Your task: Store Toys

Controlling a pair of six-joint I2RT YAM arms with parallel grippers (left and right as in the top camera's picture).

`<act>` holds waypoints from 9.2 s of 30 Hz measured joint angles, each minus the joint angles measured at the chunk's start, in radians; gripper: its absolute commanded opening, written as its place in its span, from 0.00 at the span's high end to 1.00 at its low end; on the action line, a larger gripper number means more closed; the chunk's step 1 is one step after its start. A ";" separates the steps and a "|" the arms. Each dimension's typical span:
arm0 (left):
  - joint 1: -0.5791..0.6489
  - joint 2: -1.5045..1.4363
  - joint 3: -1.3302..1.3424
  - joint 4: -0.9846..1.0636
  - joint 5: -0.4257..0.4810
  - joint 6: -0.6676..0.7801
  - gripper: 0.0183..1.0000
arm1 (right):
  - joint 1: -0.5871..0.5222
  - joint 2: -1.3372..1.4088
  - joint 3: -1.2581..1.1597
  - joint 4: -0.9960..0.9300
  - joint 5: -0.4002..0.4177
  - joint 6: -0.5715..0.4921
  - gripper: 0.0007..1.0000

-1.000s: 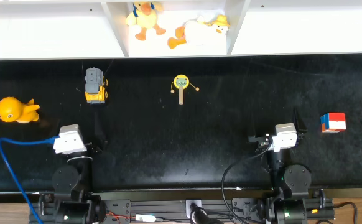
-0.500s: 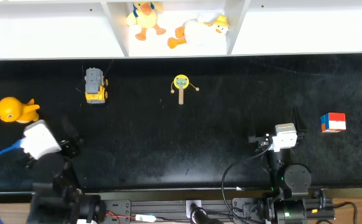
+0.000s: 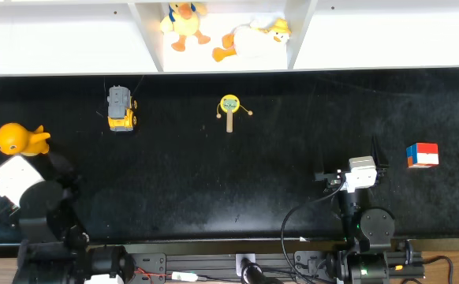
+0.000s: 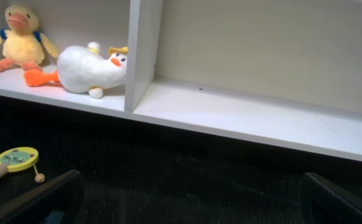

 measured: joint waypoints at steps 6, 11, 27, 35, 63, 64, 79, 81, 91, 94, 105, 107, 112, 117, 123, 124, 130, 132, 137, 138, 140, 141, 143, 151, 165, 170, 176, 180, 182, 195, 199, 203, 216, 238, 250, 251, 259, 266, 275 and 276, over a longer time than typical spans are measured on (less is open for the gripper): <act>0.177 0.051 0.000 -0.003 0.082 -0.006 0.00 | 0.000 0.000 0.000 0.000 0.000 0.000 0.00; 0.352 0.174 0.000 0.083 0.252 0.032 0.00 | 0.000 0.000 0.000 0.000 0.000 0.000 0.00; 0.526 0.562 0.002 0.413 0.406 0.231 0.00 | 0.000 0.000 0.000 0.000 0.000 0.000 0.00; 0.564 0.734 0.002 0.524 0.435 0.302 0.00 | 0.000 0.000 0.000 0.000 0.000 0.000 0.00; 0.673 0.865 0.003 0.654 0.796 0.493 0.02 | 0.000 0.000 0.000 0.000 0.000 0.000 0.00; 0.673 0.865 0.003 0.657 0.802 0.493 0.02 | 0.000 0.000 0.000 0.000 0.000 0.000 0.00; 0.690 0.891 0.003 0.667 0.858 0.496 0.18 | 0.000 0.000 0.000 0.000 0.000 0.000 0.00; 0.690 0.891 0.003 0.667 0.858 0.496 0.21 | 0.000 0.000 0.000 0.000 0.000 0.000 0.01; 0.721 0.892 0.003 0.668 0.863 0.496 0.31 | 0.000 0.000 0.000 0.000 0.000 0.000 0.01; 0.727 0.892 0.003 0.669 0.865 0.497 0.37 | 0.000 0.000 0.000 0.000 0.000 0.000 0.00; 0.734 0.892 0.003 0.670 0.869 0.496 0.50 | 0.000 0.000 0.000 0.000 0.000 0.000 0.00; 0.734 0.892 0.003 0.674 0.869 0.496 0.52 | 0.000 0.000 0.000 0.000 0.000 0.000 0.00; 0.734 0.892 0.003 0.683 0.869 0.496 0.55 | 0.000 0.000 0.000 0.001 0.000 0.000 0.00; 0.734 0.892 0.003 0.687 0.869 0.496 0.64 | 0.000 0.000 0.000 0.000 0.000 0.000 0.00; 0.734 0.884 0.006 0.686 0.873 0.496 0.67 | 0.000 0.000 0.000 0.000 0.000 0.000 0.00; 0.734 0.878 0.009 0.682 0.874 0.496 0.68 | 0.000 0.000 0.000 0.000 0.000 0.000 0.01; 0.734 0.806 0.059 0.631 0.877 0.496 0.73 | 0.000 0.000 0.000 0.000 0.000 0.000 0.01; 0.734 0.786 0.082 0.621 0.881 0.496 0.76 | 0.000 0.000 0.000 0.001 0.000 0.000 0.00; 0.726 0.748 0.111 0.624 0.919 0.488 0.79 | 0.000 0.000 0.000 0.000 0.000 0.000 0.00; 0.723 0.747 0.113 0.630 0.928 0.483 0.79 | 0.000 0.000 0.000 0.000 0.000 0.000 0.00; 0.716 0.747 0.114 0.646 0.958 0.467 0.79 | 0.000 0.000 0.000 0.000 0.000 0.000 0.00; 0.714 0.747 0.114 0.655 0.977 0.460 0.79 | 0.000 0.000 0.000 0.000 0.000 0.000 0.00; 0.714 0.747 0.114 0.670 1.020 0.454 0.82 | 0.000 0.000 0.000 0.000 0.000 0.000 0.01; 0.714 0.747 0.114 0.743 1.169 0.439 0.96 | 0.000 0.000 0.000 0.000 0.000 0.000 0.00; 0.714 0.747 0.114 0.824 1.206 0.532 0.98 | 0.000 0.000 0.000 0.000 0.000 0.000 0.00; 0.713 0.752 0.114 0.853 1.201 0.578 0.98 | 0.000 0.000 0.000 0.000 0.000 0.000 0.00; 0.683 0.821 0.116 0.912 1.138 0.597 0.98 | 0.000 0.000 0.000 0.000 0.000 0.000 0.01; 0.658 0.898 0.116 1.006 1.103 0.563 0.98 | 0.000 0.000 0.000 0.000 0.000 0.000 0.01; 0.643 0.932 0.117 1.057 1.076 0.536 0.98 | 0.000 0.000 0.000 0.000 0.000 0.000 0.01; 0.493 1.122 0.330 1.035 0.823 0.430 0.98 | 0.000 0.000 0.000 0.000 0.000 0.000 0.00; 0.491 1.206 0.472 0.938 0.789 0.423 0.98 | 0.000 0.000 0.000 0.000 0.000 0.000 0.01; 0.492 1.274 0.536 0.959 0.782 0.424 0.98 | 0.000 0.000 0.000 0.000 0.000 0.000 0.00; 0.498 1.374 0.538 1.066 0.866 0.411 0.98 | 0.000 0.000 0.000 0.000 0.000 0.000 0.01; 0.484 1.407 0.579 1.020 0.800 0.333 0.98 | 0.000 0.000 0.000 0.000 0.000 0.000 0.00; 0.455 1.407 0.717 0.809 0.722 0.330 0.98 | 0.000 0.000 0.000 0.000 0.000 0.000 0.00; 0.455 1.407 0.719 0.797 0.717 0.329 0.98 | 0.000 0.000 0.000 0.000 0.000 0.000 0.00; 0.455 1.407 0.733 0.761 0.702 0.299 0.98 | 0.000 0.000 0.000 0.000 0.000 0.000 0.00; 0.455 1.407 0.733 0.756 0.686 0.238 0.98 | 0.000 0.000 0.000 0.000 0.000 0.000 0.00; 0.439 1.407 0.737 0.723 0.652 0.221 0.98 | 0.000 0.000 0.000 0.000 0.000 0.000 0.01; 0.437 1.407 0.738 0.717 0.650 0.221 0.98 | 0.000 0.000 0.000 0.000 0.000 0.000 0.00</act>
